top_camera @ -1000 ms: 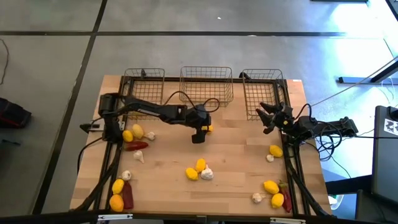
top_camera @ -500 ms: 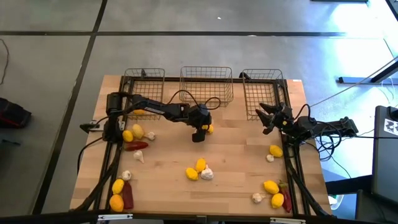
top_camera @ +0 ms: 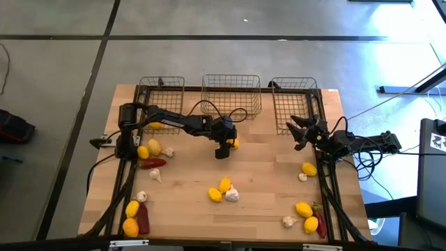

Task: Sort produce into baskets
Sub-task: Put the yellow lemon into the left gold wire basket

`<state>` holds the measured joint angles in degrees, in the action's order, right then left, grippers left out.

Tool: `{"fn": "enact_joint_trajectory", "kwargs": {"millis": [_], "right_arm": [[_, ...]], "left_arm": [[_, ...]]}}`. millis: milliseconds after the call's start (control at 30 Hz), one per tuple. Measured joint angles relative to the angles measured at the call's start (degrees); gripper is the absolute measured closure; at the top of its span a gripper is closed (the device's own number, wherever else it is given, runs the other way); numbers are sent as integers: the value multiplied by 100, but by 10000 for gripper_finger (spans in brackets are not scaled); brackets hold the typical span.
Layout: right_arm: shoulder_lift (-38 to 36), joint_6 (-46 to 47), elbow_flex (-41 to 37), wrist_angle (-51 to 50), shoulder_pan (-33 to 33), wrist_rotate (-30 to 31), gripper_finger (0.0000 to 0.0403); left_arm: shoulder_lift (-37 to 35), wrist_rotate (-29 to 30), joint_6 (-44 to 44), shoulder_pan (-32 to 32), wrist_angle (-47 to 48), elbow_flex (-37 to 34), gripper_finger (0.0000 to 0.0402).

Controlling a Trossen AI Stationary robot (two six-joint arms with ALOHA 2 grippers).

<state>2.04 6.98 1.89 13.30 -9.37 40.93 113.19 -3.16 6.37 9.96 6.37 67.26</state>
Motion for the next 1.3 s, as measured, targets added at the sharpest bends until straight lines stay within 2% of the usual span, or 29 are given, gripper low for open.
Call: {"fn": "enact_joint_trajectory", "kwargs": {"millis": [233, 533, 1133, 1300], "right_arm": [[0, 2, 0, -9, 2, 0, 185], [0, 2, 0, -20, 0, 0, 185], [0, 1, 0, -24, 0, 0, 185], [0, 2, 0, -43, 2, 0, 185]], "left_arm": [[-299, 209, -145, -158, 220, -42, 237], [-1073, 329, -402, -254, 536, -38, 238], [-3141, 1465, -590, -337, 2013, -24, 239], [-3596, 2081, -794, -333, 2784, -24, 239]]}}
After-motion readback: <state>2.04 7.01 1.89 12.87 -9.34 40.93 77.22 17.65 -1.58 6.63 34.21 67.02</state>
